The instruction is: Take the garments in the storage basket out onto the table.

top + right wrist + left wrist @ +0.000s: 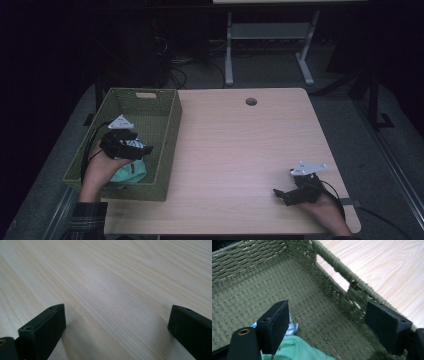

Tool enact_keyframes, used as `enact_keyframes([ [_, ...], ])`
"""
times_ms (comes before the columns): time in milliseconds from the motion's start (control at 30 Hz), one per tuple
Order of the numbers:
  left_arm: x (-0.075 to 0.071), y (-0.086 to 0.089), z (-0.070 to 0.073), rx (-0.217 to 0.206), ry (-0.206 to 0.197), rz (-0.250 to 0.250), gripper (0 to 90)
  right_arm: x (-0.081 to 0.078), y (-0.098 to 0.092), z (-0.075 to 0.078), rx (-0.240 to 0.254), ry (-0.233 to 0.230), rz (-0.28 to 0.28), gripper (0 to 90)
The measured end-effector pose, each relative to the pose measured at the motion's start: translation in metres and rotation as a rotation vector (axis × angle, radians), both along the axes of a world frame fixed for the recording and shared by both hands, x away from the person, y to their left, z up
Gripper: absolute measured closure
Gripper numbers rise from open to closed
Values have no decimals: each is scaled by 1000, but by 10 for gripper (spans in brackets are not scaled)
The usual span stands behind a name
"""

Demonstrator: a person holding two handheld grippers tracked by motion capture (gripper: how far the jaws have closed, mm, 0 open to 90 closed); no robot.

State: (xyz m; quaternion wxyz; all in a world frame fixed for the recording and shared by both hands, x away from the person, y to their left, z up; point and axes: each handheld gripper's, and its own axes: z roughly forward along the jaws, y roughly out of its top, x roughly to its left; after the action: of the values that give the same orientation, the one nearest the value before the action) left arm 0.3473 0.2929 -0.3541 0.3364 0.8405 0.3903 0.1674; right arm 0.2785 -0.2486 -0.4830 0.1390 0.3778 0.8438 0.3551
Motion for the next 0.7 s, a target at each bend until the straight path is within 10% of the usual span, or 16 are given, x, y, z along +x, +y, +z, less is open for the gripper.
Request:
enact_keyframes([
  [700,9,21,-21,126,62,51,235,0,0,0,0,0,0,14],
])
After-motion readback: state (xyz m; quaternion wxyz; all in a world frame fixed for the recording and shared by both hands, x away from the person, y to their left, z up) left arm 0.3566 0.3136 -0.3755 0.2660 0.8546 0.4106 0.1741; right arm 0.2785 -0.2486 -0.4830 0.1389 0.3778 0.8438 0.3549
